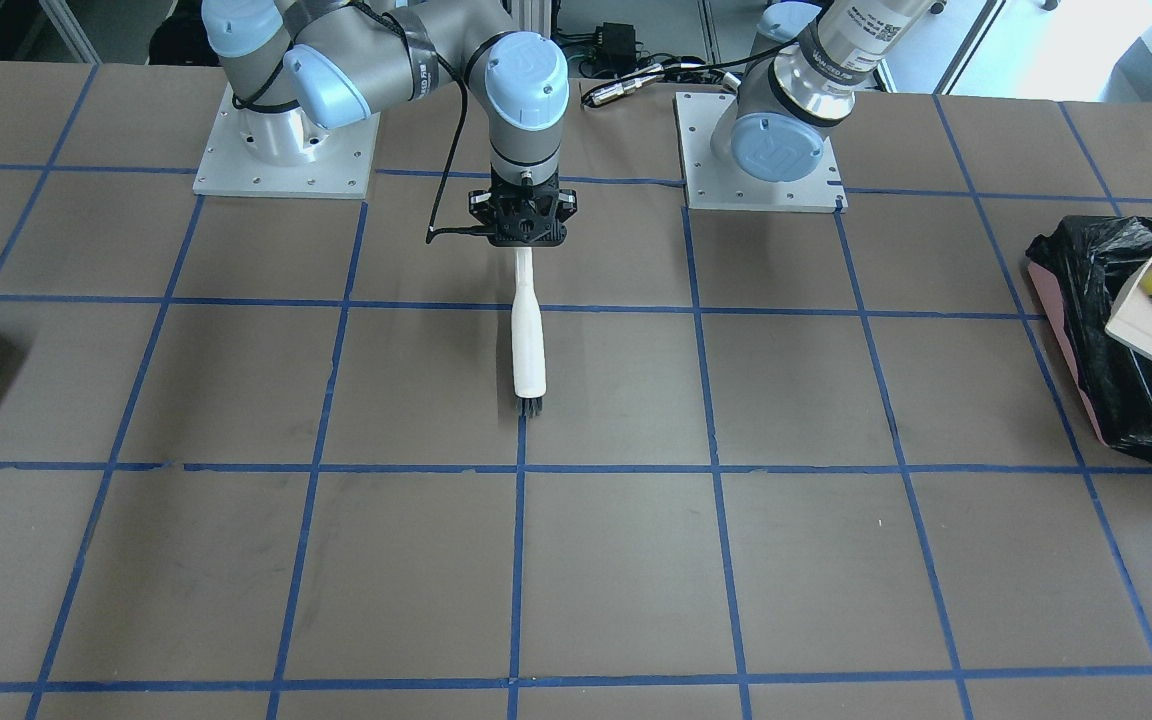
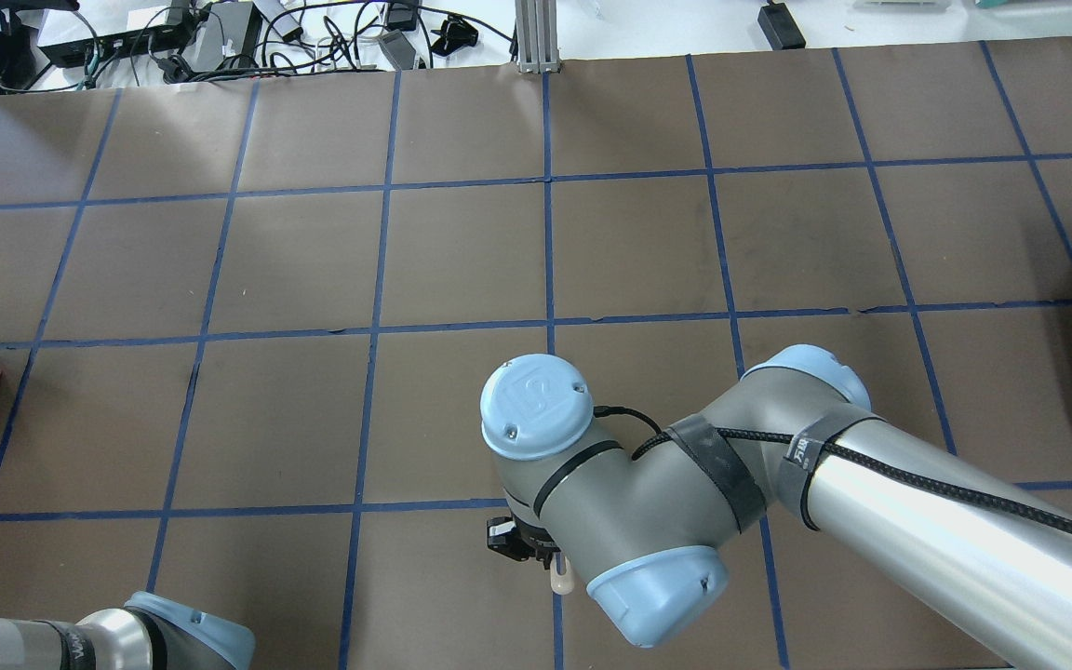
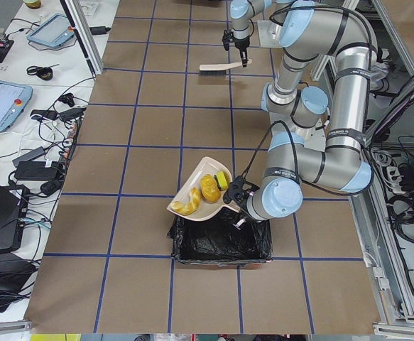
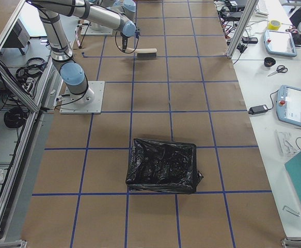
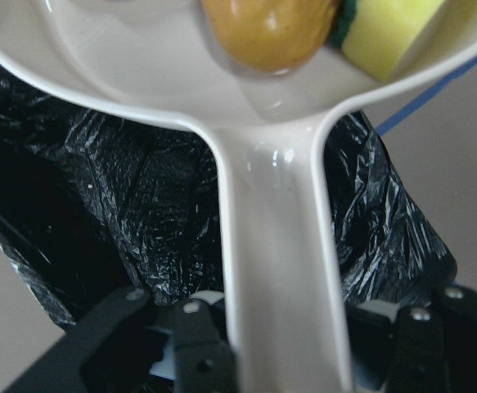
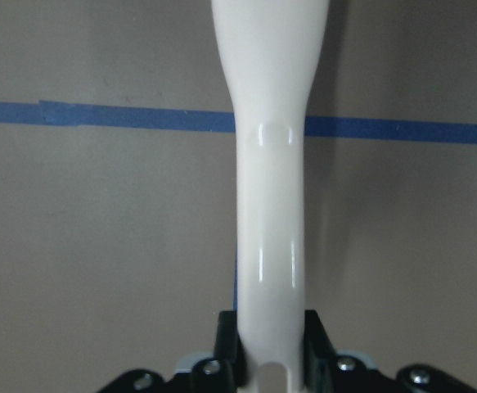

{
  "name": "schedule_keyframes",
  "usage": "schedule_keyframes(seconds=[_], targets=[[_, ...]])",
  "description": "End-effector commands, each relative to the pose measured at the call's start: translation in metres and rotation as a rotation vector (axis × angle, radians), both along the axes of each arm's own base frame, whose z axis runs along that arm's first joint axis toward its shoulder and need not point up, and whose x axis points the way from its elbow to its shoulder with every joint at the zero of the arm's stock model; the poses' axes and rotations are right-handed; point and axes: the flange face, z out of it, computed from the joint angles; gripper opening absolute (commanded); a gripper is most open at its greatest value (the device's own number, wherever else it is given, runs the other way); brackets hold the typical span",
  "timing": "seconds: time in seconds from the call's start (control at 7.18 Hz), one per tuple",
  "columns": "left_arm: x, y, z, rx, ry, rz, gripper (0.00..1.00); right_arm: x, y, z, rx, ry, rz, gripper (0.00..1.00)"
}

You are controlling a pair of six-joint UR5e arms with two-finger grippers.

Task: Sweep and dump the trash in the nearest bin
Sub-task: 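Carry the dustpan over the trash bag while the right gripper withdraws the brush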

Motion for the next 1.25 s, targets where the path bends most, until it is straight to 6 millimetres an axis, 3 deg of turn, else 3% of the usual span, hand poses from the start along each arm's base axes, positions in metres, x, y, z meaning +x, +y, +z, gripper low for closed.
schedule_keyframes(seconds=[0.0, 0.42, 0.7, 1.11], targets=[[0.013, 0.038, -0.008, 0.098, 0.011, 0.029, 0.0, 0.001, -0.002, -0.007, 0.01, 0.006, -0.004, 0.71], [0.025, 0.062, -0.02, 0.206, 0.027, 0.147, 0.0, 0.003, -0.005, -0.007, 0.004, 0.007, 0.009, 0.78], [0.026, 0.067, -0.023, 0.274, 0.028, 0.22, 0.0, 0.005, -0.012, 0.001, -0.015, 0.004, 0.01, 0.8], [0.021, 0.072, -0.012, 0.345, 0.044, 0.327, 0.0, 0.003, -0.017, 0.006, -0.028, 0.007, 0.006, 0.82]])
